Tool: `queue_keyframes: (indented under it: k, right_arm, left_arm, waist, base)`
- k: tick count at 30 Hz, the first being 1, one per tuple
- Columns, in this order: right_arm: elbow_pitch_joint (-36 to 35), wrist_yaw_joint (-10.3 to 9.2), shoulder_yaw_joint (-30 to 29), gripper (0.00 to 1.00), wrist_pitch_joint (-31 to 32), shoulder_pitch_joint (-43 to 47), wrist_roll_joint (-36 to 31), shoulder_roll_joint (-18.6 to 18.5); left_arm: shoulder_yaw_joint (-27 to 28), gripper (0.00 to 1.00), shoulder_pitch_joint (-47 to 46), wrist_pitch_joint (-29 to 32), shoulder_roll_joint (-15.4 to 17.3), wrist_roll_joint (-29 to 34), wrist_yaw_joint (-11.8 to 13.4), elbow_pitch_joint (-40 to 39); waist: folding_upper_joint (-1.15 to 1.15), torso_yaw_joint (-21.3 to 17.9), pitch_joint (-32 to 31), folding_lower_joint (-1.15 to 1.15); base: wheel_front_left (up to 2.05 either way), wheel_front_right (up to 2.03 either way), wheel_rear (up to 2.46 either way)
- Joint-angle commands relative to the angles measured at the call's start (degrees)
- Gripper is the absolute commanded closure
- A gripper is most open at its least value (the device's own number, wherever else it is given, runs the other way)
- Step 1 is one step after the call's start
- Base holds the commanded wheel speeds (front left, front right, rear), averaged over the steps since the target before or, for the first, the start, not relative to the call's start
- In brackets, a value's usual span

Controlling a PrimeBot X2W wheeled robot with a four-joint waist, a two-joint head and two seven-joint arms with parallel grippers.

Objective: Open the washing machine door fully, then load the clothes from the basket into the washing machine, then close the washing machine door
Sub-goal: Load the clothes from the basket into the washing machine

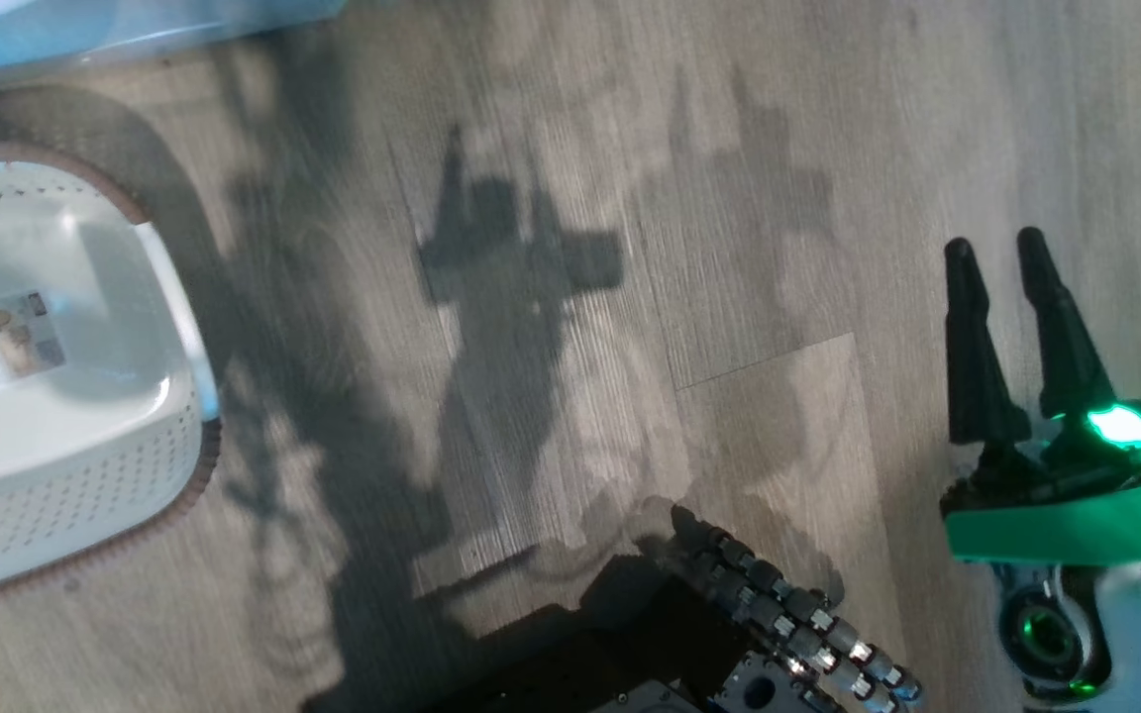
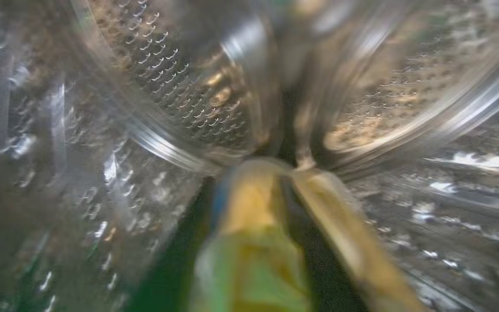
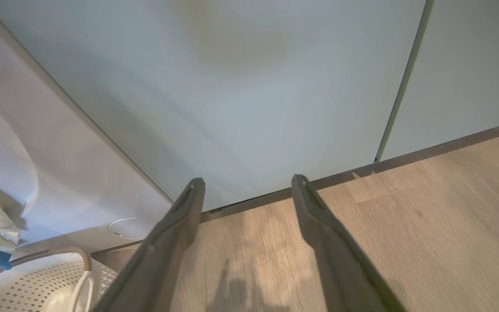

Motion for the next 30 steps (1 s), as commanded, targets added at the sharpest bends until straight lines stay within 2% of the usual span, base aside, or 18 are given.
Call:
queue_keyframes:
  k: [1, 4, 9, 30]
  right_arm:
    - [-1.3, -0.16, 0.0, 0.0, -0.4, 0.7, -0.5, -1.0]
    - [-1.0, -0.16, -0.9, 0.0, -0.4, 0.7, -1.2, -1.0]
    - [-1.0, -0.16, -1.9, 0.0, -0.4, 0.6, -2.8, -1.0]
    - [-0.5, -0.16, -3.7, 0.0, -0.4, 1.3, -5.2, -1.0]
  left_arm:
    - [0.8, 0.0, 2.1, -0.3, 1.3, -0.7, 0.6, -1.1]
    - [1.5, 0.0, 5.2, -1.8, -0.7, -2.1, 2.1, -1.9]
    - [1.9, 0.0, 10.4, -2.9, -2.6, -4.0, 2.9, -6.0]
    - [4.3, 0.0, 27.2, -1.3, -4.7, -8.9, 9.0, -18.6]
  waist:
    - [0.0, 1.4, -1.2, 0.0]
    - [0.0, 2.9, -2.2, 0.0]
    - [0.0, 4.8, -3.2, 0.0]
    - [0.0, 7.0, -6.4, 0.0]
  base:
    - [0.0, 0.0, 0.0]
    - [0.0, 0.0, 0.0]
    - [0.0, 0.0, 0.0]
    - [0.0, 0.0, 0.0]
